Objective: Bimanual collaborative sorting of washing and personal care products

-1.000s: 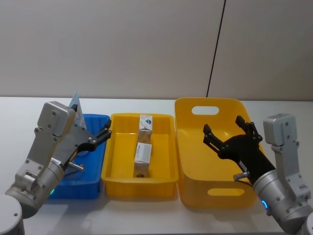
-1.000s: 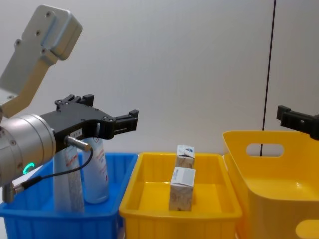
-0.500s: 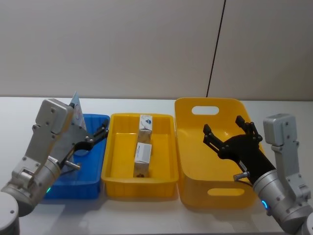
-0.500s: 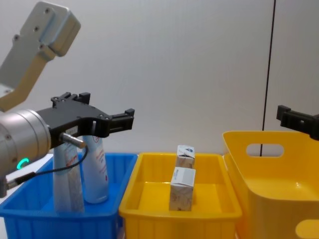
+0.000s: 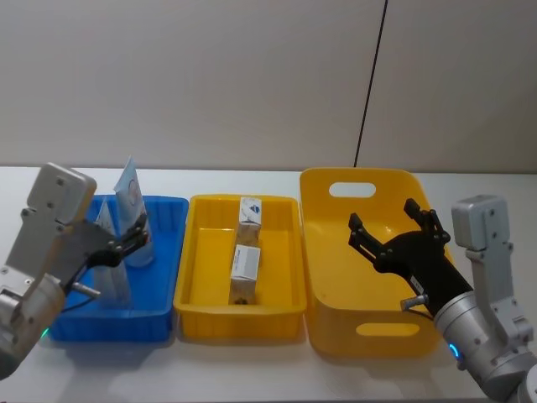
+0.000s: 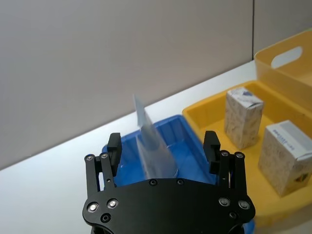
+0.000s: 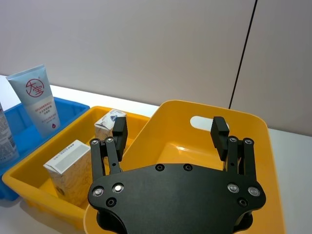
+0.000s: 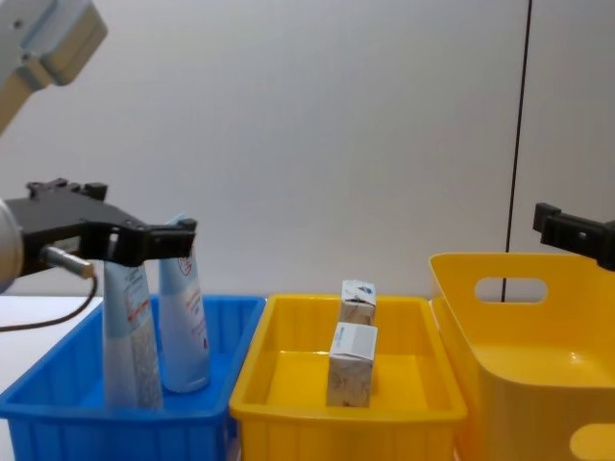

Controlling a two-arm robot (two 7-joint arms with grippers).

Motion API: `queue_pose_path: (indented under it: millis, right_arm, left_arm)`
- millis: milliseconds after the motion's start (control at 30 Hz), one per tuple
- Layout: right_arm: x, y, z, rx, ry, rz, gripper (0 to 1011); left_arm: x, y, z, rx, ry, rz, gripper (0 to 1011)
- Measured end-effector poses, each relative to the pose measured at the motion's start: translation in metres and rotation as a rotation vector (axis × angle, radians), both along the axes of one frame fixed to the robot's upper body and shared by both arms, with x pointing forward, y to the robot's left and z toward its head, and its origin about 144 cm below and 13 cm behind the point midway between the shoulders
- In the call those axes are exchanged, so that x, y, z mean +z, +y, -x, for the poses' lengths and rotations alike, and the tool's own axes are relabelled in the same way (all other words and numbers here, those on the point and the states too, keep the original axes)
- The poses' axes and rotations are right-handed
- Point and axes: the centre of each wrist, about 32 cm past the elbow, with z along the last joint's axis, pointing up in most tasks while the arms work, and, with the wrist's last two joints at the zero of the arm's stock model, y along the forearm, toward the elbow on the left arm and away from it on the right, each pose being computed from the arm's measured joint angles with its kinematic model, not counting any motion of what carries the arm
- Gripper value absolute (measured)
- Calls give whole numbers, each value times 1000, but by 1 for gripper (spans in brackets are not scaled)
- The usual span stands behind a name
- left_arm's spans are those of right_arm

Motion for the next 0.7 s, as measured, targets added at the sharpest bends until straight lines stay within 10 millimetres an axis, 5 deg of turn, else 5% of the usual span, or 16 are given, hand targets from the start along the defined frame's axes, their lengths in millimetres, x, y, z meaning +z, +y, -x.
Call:
queue_pose_path:
  millis: [700]
  right_arm:
    - [0,0,0,0,0,0,1002]
  left_arm:
    - [6,14,16,32,125,71,1001]
